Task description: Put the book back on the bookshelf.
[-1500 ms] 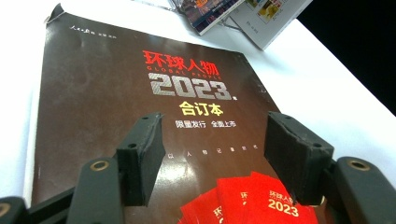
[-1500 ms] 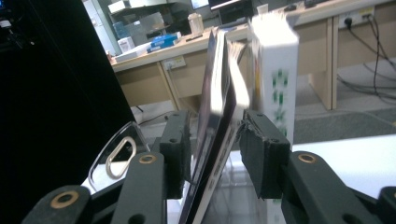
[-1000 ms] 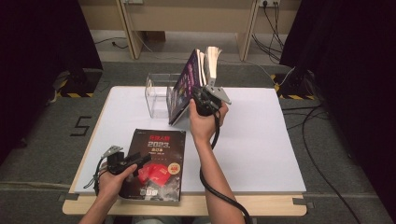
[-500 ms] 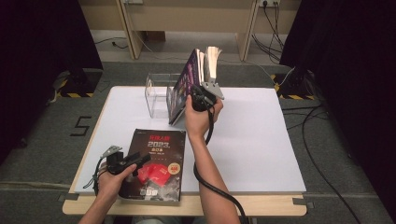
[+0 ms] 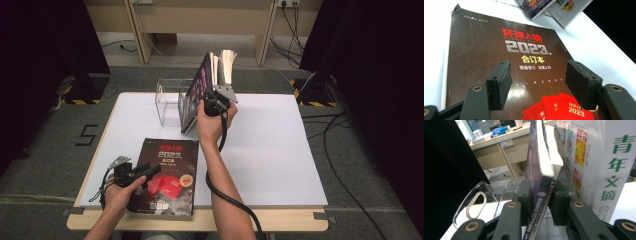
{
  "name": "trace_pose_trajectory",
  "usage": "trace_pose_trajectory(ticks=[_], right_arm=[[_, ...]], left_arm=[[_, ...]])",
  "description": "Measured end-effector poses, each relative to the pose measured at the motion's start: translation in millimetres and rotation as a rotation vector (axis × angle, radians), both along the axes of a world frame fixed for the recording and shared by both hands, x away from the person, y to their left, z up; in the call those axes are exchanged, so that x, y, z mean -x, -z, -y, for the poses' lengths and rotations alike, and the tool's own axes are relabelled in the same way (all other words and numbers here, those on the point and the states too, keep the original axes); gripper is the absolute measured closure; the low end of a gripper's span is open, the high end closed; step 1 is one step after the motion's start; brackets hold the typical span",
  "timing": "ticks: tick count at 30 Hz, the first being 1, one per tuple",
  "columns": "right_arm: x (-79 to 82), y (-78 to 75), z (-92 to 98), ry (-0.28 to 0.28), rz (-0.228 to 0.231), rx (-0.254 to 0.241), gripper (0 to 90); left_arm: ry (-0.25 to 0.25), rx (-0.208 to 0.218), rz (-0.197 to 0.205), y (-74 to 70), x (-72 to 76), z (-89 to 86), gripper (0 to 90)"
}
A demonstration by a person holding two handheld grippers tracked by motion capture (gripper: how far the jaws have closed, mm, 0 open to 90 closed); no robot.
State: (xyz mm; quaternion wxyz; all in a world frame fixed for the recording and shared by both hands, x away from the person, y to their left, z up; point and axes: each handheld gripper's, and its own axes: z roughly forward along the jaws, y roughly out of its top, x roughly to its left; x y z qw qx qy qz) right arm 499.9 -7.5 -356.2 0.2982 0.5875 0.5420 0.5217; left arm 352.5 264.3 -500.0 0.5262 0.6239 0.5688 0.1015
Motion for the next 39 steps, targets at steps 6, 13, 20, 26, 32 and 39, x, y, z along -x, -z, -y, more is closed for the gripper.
trace_pose_trajectory(ticks=[6, 13, 20, 26, 32, 39], right_arm=[[1.1, -2.5, -5.8, -0.013, 0.008, 0.005, 74.8], [2.4, -6.9, -20.5, -0.032, 0.031, 0.04, 75.4], [3.4, -6.4, -24.0, -0.035, 0.047, 0.049, 75.4], [3.6, -6.1, -24.5, -0.036, 0.052, 0.049, 75.3], [3.0, -9.5, -33.9, -0.058, 0.067, 0.085, 75.7], [3.8, -11.9, -48.9, -0.076, 0.094, 0.146, 75.7]], left_arm=[[-0.002, 0.001, 0.0, -0.2, 0.0, -0.7, 36.8], [-0.003, 0.003, 0.002, -0.5, 0.2, -2.6, 36.8], [-0.003, 0.001, 0.002, -0.6, 0.3, -3.2, 36.8], [-0.002, 0.002, 0.001, -0.5, 0.3, -1.9, 36.7], [-0.001, 0.001, 0.005, -0.7, 0.3, -2.9, 36.7], [-0.004, 0.006, 0.004, -0.8, 0.4, -3.8, 36.8]])
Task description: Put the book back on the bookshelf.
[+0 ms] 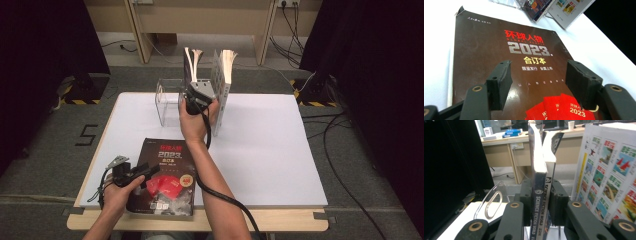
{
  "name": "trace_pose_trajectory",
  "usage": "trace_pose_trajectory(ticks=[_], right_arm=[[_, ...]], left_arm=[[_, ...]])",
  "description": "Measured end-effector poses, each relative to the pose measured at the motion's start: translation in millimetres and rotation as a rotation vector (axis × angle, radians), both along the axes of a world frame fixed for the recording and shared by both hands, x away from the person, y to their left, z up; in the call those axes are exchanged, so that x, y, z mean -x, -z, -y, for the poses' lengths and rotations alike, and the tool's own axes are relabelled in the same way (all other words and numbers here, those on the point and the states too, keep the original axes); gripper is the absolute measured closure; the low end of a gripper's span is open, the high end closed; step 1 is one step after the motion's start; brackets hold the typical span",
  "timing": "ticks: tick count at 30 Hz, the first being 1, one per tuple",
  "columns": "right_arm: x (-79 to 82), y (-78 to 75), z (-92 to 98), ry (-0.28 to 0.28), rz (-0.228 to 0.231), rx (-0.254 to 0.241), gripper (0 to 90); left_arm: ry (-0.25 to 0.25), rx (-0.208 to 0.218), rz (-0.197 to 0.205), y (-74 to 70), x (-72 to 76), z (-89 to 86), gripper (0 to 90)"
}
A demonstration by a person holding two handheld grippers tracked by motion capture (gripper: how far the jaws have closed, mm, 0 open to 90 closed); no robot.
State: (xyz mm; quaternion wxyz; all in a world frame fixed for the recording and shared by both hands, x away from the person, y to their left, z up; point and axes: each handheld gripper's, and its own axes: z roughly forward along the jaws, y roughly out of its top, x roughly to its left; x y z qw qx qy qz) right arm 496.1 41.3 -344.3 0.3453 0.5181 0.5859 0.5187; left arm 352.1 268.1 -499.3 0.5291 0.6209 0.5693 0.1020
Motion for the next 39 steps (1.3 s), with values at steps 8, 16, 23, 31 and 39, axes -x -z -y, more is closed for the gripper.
trace_pose_trajectory(ticks=[8, 16, 23, 31, 39], right_arm=[[1.0, -1.1, -14.0, -0.017, 0.023, 0.059, 75.5], [3.3, 0.6, -31.0, -0.046, 0.055, 0.104, 73.4], [2.5, 1.0, -38.4, -0.071, 0.054, 0.125, 71.2], [0.8, 1.8, -37.6, -0.121, 0.06, 0.131, 68.1], [1.9, 5.2, -29.1, -0.194, 0.058, 0.059, 62.0]], left_arm=[[0.005, -0.003, 0.002, 0.1, -0.2, 0.5, 36.8], [0.004, -0.001, 0.001, 0.2, 0.0, 1.1, 36.7], [0.005, -0.002, 0.002, 0.3, -0.2, 0.5, 36.7], [0.005, 0.002, 0.0, 0.3, -0.1, 1.8, 36.7], [0.004, 0.001, 0.002, 0.0, 0.1, 1.0, 36.7]])
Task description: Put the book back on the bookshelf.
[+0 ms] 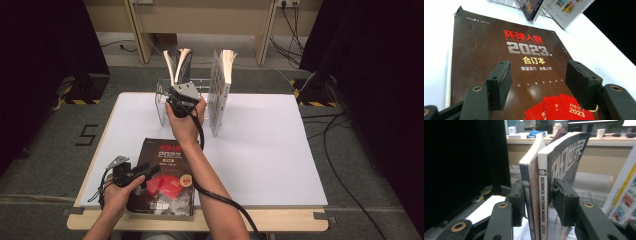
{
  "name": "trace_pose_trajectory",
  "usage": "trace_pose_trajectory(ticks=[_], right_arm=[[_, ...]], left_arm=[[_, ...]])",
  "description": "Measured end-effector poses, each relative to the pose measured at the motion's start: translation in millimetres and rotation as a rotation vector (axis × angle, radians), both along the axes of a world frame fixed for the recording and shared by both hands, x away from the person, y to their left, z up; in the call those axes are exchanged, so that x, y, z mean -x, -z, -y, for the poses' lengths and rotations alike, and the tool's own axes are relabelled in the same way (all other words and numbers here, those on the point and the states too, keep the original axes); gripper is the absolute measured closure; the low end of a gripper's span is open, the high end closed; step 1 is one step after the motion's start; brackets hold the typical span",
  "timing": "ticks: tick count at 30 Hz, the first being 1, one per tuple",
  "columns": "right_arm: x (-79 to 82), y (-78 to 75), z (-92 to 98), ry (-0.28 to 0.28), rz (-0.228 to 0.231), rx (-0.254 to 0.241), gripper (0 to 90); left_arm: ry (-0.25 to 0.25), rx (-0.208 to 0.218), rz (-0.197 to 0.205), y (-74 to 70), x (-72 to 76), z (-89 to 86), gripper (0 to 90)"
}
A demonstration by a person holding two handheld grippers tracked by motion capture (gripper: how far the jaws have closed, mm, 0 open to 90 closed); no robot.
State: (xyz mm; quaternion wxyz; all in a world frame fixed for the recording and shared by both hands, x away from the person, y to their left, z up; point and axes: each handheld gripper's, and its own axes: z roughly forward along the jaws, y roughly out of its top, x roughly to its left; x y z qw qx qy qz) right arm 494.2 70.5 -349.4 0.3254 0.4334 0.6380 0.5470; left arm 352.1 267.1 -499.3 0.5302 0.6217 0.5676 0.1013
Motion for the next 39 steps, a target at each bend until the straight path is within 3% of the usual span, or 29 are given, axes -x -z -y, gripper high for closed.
trace_pose_trajectory(ticks=[3, 10, 13, 17, 31, 39], right_arm=[[1.4, 1.8, 0.8, -0.026, 0.0, -0.012, 60.8], [0.4, 2.2, 3.0, -0.023, -0.002, -0.017, 59.2], [2.6, 1.3, 3.7, -0.029, 0.021, -0.016, 58.2], [4.6, 1.1, 6.3, -0.048, 0.025, -0.049, 55.6], [5.8, -3.5, 10.0, -0.068, 0.04, -0.076, 50.6], [4.0, -1.8, 10.2, -0.036, 0.038, -0.045, 51.0]], left_arm=[[-0.001, -0.001, 0.001, -0.2, 0.1, -0.1, 36.7], [-0.001, -0.002, 0.0, 0.1, 0.1, -0.5, 36.7], [-0.001, -0.002, 0.0, -0.3, 0.2, -0.3, 36.7], [-0.001, 0.0, 0.0, -0.2, 0.4, 0.1, 36.7], [-0.001, -0.001, 0.001, -0.2, 0.3, 0.1, 36.7], [0.0, 0.0, 0.002, -0.1, 0.2, 0.4, 36.7]])
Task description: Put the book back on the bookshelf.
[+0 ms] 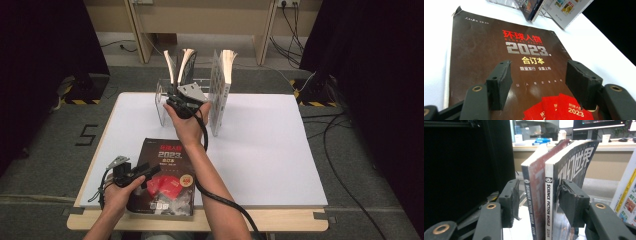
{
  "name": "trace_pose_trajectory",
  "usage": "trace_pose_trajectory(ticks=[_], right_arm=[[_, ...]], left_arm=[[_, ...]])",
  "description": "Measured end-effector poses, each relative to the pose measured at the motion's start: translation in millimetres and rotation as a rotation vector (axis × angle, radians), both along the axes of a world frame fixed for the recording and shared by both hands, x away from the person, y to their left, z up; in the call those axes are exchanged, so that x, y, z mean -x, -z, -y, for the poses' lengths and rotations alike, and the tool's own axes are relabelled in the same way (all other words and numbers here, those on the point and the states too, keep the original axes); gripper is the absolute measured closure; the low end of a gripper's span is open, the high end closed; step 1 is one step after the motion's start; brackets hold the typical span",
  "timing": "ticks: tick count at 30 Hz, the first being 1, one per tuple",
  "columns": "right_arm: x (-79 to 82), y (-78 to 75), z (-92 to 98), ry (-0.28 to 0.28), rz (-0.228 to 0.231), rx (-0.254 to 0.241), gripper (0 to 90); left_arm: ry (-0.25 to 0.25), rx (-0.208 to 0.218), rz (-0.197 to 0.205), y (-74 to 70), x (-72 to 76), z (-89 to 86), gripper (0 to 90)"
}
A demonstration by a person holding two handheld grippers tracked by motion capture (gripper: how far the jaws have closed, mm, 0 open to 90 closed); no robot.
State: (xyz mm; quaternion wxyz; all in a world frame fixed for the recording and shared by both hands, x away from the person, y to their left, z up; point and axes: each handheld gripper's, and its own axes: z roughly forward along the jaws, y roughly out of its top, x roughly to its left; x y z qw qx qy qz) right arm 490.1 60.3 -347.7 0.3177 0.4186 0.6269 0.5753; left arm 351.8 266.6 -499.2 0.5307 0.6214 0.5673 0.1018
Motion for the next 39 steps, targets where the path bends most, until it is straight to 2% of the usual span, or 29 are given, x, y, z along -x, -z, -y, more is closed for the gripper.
trace_pose_trajectory(ticks=[7, 10, 13, 20, 32, 39], right_arm=[[-12.8, -2.0, -6.6, 0.042, -0.044, 0.063, 53.8], [-15.6, -4.6, -8.4, 0.059, -0.068, 0.075, 63.3], [-16.0, -8.3, -10.5, 0.08, -0.081, 0.099, 68.0], [-12.5, -7.2, -14.2, 0.123, -0.06, 0.114, 75.3], [-11.4, -6.9, -13.1, 0.14, -0.056, 0.119, 76.0], [-10.7, -4.3, -12.3, 0.138, -0.034, 0.114, 76.2]], left_arm=[[0.0, 0.005, -0.002, 0.4, -0.1, 0.0, 36.7], [0.002, 0.007, -0.003, 0.4, 0.0, -0.3, 36.7], [0.002, 0.007, -0.001, 0.0, 0.3, 0.0, 36.7], [0.005, 0.007, -0.001, 0.2, 0.1, 0.3, 36.7], [0.004, 0.007, 0.0, 0.2, 0.0, -0.2, 36.8], [0.004, 0.004, -0.002, 0.7, -0.3, -1.2, 36.7]])
